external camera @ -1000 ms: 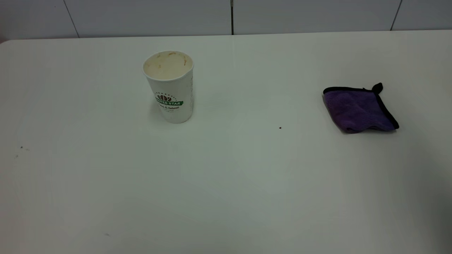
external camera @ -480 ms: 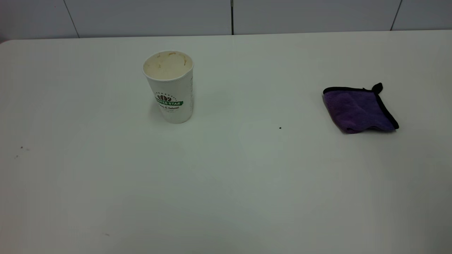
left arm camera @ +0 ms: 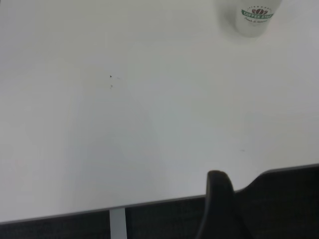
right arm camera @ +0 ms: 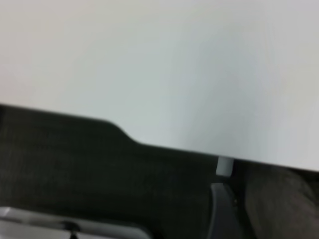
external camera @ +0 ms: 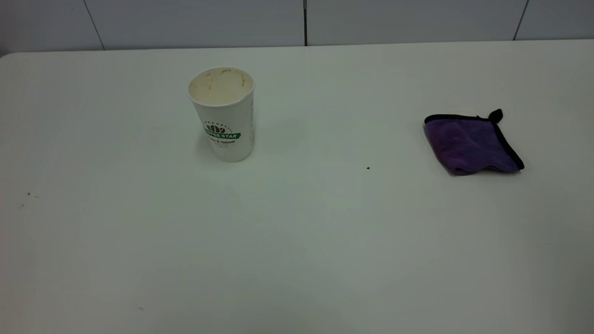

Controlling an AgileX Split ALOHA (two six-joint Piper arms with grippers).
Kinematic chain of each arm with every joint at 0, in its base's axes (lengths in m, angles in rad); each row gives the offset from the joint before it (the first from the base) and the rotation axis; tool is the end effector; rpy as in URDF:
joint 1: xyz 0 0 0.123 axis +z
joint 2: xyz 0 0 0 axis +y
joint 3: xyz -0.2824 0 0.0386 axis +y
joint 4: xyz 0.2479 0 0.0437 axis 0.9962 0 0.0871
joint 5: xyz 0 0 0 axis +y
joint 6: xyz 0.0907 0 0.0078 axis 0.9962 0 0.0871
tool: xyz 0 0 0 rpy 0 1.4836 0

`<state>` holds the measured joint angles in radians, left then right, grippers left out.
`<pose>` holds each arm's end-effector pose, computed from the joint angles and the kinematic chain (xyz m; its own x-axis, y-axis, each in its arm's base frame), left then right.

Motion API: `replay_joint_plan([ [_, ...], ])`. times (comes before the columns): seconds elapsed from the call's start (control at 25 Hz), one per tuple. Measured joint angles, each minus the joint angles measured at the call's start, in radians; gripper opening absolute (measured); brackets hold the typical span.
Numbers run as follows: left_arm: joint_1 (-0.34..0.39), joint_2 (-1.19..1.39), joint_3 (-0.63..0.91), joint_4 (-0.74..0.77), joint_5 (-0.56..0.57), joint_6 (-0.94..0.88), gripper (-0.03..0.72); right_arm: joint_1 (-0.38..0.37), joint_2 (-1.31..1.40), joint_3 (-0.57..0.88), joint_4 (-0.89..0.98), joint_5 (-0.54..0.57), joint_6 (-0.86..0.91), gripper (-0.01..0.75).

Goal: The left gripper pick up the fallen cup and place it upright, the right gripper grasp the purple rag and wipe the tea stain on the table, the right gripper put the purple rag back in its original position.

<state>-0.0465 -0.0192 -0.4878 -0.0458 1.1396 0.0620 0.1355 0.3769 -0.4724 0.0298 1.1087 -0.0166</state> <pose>-0.0100 -0.0033 0.2675 -0.5139 0.0668 -0.8553 0.1041 0.9945 0.0151 0.0481 0.0090 0.2572 -0.7913 -0.1112 -0.6012 -0.1535 0.9880 0.0193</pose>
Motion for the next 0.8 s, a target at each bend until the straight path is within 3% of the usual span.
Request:
replay_joint_plan([
  [0.52,0.000,0.000,0.000,0.000,0.000,-0.002,0.513,-0.003,-0.141,0.001,-0.004,0.001,0.007,0.488],
  [0.8,0.000,0.000,0.000,0.000,0.000,-0.001,0.513,-0.181,-0.320,0.001,-0.004,0.007,0.008,0.488],
])
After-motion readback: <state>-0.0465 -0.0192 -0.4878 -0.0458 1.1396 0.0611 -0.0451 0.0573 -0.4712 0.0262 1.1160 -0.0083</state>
